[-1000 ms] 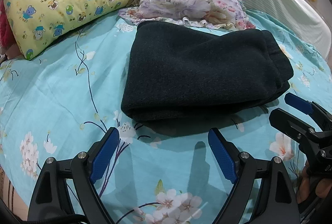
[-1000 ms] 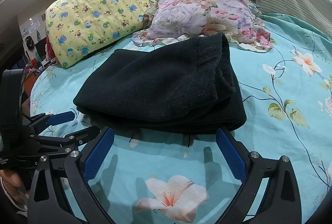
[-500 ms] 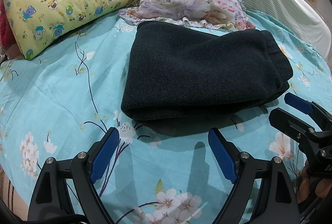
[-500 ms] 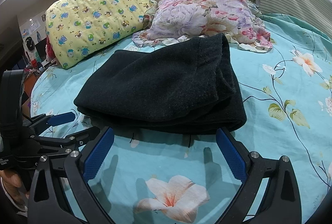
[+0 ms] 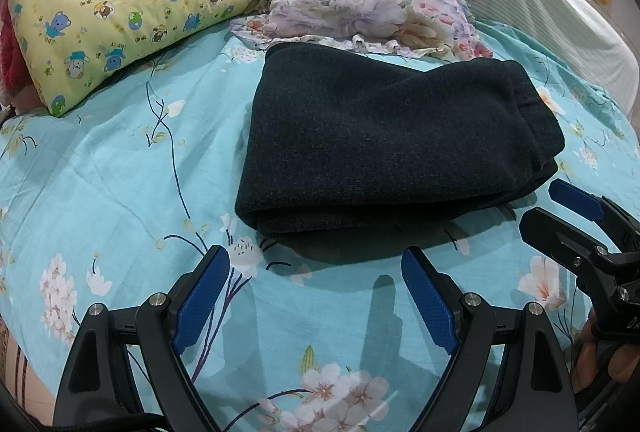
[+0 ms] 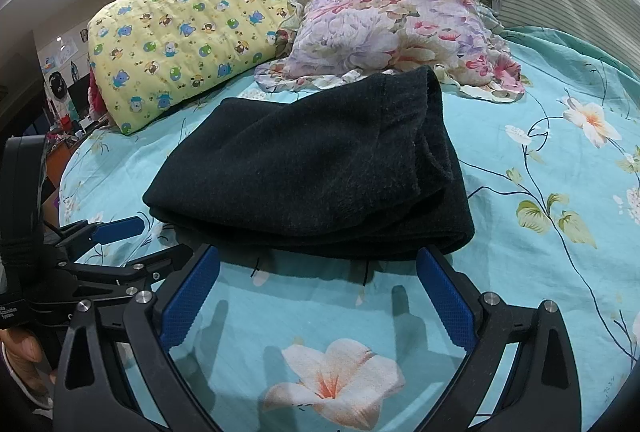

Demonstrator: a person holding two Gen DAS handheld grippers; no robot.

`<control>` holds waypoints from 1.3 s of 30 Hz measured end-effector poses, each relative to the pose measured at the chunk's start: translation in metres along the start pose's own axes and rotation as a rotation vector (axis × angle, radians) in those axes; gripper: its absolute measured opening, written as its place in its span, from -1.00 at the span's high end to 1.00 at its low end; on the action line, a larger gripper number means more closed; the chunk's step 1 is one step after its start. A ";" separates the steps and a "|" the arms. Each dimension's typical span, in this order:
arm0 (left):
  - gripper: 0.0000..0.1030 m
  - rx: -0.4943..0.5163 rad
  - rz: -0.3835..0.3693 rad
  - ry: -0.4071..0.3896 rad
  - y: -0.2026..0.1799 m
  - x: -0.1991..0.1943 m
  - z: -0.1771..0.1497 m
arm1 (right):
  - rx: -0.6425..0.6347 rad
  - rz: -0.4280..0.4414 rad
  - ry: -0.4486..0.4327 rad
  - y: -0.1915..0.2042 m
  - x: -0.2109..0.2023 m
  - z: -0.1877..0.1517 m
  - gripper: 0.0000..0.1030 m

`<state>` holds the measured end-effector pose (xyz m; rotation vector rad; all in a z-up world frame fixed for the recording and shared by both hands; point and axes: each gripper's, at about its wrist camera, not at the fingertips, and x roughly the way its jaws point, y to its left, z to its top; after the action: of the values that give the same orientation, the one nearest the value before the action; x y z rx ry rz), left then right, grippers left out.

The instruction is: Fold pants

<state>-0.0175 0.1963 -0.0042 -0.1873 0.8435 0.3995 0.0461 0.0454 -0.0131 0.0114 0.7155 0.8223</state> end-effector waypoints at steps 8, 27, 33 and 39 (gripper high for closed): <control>-0.74 -0.001 -0.004 0.000 0.000 0.000 0.000 | 0.000 0.000 -0.001 0.000 0.000 0.000 -0.92; -0.75 0.008 0.003 -0.041 -0.001 -0.010 0.000 | -0.003 0.001 -0.024 0.003 -0.009 0.007 -0.92; -0.75 0.012 -0.002 -0.047 -0.001 -0.011 0.002 | -0.001 0.000 -0.029 0.004 -0.010 0.007 -0.92; -0.75 0.010 -0.006 -0.068 -0.001 -0.017 0.009 | -0.002 0.001 -0.038 0.003 -0.012 0.010 -0.92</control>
<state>-0.0217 0.1938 0.0145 -0.1665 0.7776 0.3940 0.0439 0.0418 0.0024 0.0252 0.6784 0.8215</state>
